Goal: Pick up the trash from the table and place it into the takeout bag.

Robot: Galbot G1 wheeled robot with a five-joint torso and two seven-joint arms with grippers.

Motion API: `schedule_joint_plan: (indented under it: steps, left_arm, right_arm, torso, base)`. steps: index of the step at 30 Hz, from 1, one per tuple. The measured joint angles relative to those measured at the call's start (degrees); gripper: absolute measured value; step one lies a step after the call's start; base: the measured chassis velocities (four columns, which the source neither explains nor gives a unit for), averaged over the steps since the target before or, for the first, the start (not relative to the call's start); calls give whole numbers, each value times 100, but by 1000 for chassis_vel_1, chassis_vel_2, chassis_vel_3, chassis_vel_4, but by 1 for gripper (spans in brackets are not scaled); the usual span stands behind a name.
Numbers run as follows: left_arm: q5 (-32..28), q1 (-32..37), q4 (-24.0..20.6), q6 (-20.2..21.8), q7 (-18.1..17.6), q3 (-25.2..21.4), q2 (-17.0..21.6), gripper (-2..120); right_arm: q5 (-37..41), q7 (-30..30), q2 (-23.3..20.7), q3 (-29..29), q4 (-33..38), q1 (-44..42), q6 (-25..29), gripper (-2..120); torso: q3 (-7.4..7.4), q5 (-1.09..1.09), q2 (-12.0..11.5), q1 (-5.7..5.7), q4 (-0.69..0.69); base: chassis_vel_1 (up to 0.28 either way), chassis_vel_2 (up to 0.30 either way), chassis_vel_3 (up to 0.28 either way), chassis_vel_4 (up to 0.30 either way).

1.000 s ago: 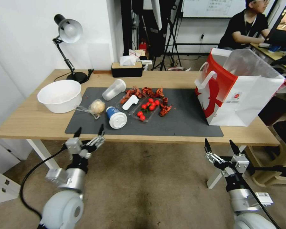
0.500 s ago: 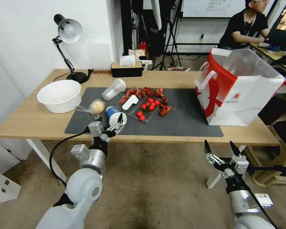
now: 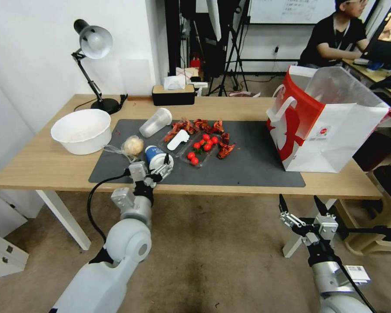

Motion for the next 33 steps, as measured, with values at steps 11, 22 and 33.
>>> schedule_joint_plan:
  steps: [11, 22, 33]
  left_arm:
    - [98, -406, 346, 310, -669, 283, -219, 100]
    - [107, -605, 561, 563, -991, 347, -329, 100]
    - [89, -700, 645, 700, -1215, 404, -419, 99]
  right_arm:
    - [-77, 7, 48, 9, -67, -7, 15, 100]
    - [-113, 7, 54, 16, -103, -3, 17, 100]
    - [-150, 7, 76, 11, -176, 2, 45, 100]
  torso:
    - [0, 0, 0, 0, 0]
    - [0, -1, 1, 0, 0]
    - [0, -1, 1, 0, 0]
  base:
    - [0, 0, 0, 0]
    - [0, 0, 0, 0]
    - [0, 0, 0, 0]
